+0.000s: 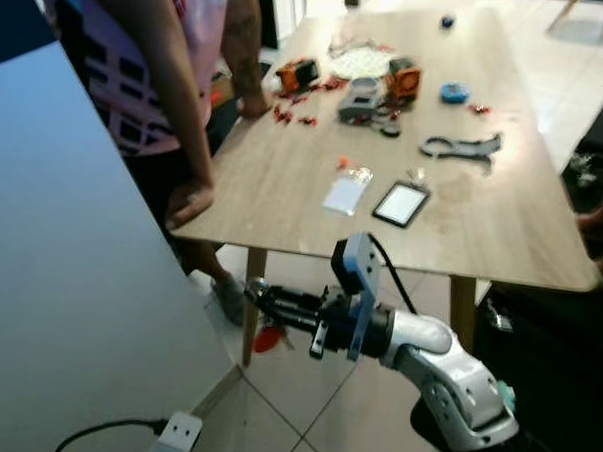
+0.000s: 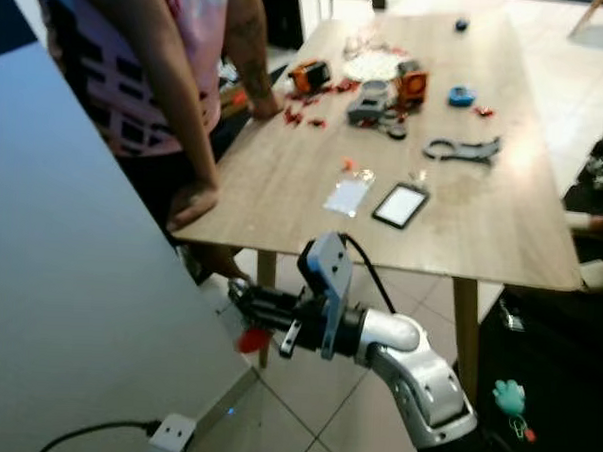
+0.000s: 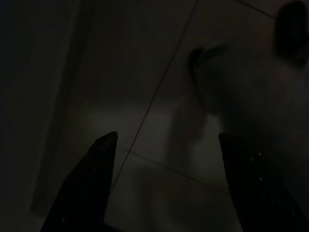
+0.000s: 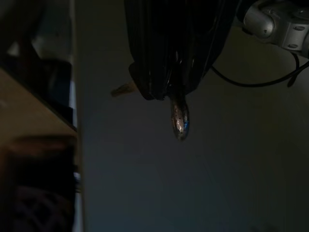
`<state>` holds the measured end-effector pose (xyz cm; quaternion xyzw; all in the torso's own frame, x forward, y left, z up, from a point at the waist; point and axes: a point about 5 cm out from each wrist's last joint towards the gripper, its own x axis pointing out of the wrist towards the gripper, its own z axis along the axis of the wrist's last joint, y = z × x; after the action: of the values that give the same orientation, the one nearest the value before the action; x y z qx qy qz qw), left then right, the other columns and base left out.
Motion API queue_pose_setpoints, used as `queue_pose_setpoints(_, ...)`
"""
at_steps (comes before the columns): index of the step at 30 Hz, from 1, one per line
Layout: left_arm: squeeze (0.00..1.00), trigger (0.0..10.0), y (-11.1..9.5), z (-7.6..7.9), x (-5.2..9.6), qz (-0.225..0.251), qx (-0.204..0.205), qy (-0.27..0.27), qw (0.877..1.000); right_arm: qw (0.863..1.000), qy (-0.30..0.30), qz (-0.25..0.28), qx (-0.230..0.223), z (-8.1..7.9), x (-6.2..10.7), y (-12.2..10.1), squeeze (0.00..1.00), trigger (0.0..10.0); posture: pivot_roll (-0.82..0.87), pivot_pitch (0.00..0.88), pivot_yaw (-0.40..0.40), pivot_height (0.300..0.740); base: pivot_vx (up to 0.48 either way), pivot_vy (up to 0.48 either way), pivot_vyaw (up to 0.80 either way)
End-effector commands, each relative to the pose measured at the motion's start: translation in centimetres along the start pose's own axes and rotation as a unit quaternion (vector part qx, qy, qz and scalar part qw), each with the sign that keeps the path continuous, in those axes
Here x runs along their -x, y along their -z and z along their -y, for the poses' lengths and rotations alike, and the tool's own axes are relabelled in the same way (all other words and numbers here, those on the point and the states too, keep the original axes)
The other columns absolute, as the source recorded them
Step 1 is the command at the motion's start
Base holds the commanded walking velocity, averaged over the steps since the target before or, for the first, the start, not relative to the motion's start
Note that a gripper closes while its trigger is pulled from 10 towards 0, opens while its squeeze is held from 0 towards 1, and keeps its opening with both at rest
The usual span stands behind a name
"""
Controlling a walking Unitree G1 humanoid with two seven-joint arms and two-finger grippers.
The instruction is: Hang keys on a hook
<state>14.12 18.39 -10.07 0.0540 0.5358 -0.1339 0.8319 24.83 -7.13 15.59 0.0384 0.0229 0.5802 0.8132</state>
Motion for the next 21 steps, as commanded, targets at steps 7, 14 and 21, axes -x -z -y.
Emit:
queue_pose_setpoints(7, 0.0, 10.0, 0.94, -0.08, 0.15, -0.013, 0.002, 0.001, 1.0, 1.0, -0.01, 0.008, 0.003, -0.4, -0.51, -0.17, 0.0, 10.0, -0.19, 0.075, 0.144, 0.74, -0.154, 0.0, 0.0)
queue_pose_setpoints(14, 0.0, 10.0, 0.77, -0.08, 0.12, -0.009, 0.007, -0.002, 1.0, 1.0, -0.004, 0.006, 0.007, -0.34, -0.63, 0.04, 0.0, 10.0, -0.19, 0.07, 0.138, 0.74, 0.0, 0.0, 0.0)
queue_pose_setpoints(21, 0.0, 10.0, 0.89, -0.1, 0.15, -0.01, 0.003, -0.002, 1.0, 1.0, -0.016, 0.005, 0.001, -0.47, -0.52, 0.22, 0.0, 10.0, -0.19, 0.066, 0.137, 0.74, 0.0, 0.0, 0.56)
